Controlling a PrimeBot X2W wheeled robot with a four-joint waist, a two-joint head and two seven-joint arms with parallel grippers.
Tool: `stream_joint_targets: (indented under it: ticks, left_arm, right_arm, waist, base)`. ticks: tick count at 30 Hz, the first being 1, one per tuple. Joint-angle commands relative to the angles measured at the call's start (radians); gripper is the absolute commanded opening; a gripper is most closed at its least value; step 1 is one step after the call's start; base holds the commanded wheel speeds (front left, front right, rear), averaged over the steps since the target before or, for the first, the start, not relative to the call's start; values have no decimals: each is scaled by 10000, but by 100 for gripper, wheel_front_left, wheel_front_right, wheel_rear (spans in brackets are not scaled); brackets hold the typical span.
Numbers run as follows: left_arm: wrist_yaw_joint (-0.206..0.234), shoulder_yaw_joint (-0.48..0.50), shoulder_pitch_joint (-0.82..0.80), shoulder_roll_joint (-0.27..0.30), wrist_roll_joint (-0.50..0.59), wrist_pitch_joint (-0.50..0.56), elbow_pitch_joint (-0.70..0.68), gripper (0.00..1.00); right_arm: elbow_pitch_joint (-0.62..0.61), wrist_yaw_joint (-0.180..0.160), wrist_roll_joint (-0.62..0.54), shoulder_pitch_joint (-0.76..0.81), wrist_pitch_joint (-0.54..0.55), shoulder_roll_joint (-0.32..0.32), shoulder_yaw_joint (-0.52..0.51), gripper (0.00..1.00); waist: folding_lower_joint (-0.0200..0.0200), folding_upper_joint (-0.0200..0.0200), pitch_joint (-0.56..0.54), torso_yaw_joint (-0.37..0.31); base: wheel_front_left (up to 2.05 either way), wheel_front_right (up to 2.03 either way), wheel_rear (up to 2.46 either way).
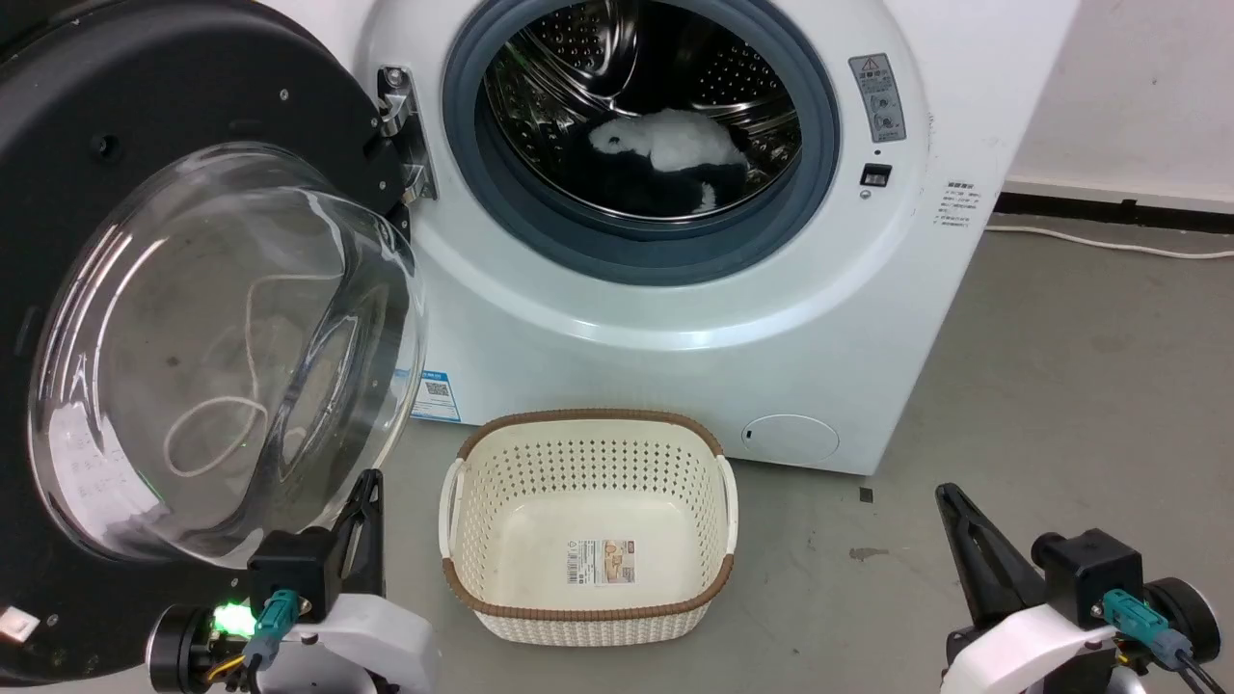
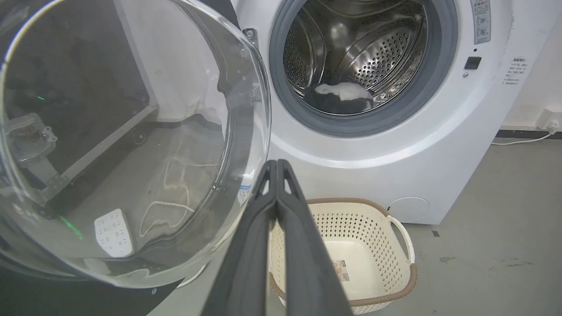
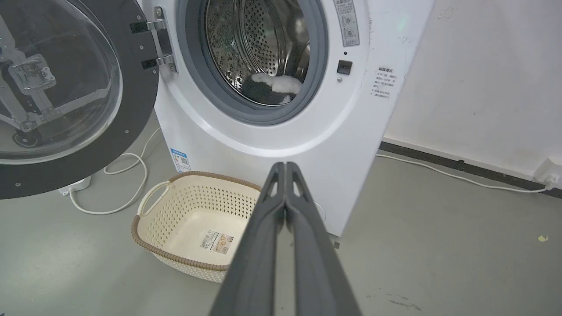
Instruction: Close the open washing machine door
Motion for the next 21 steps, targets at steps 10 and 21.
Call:
stream_joint_targets:
  ticks: [10,21]
  left_arm:
    - [-57,5,107,1,18,1,-41,0]
    - [2,-4,-2,0,-1,0,6,100]
  right_arm:
    - [-53,8,-76,-137,14,-3,-3,0]
    - [6,0,7,5,0,0,4,100]
  waist:
    - [0,0,0,0]
    - [0,0,0,0]
  base:
    - [0,0,0]
    - [0,0,0]
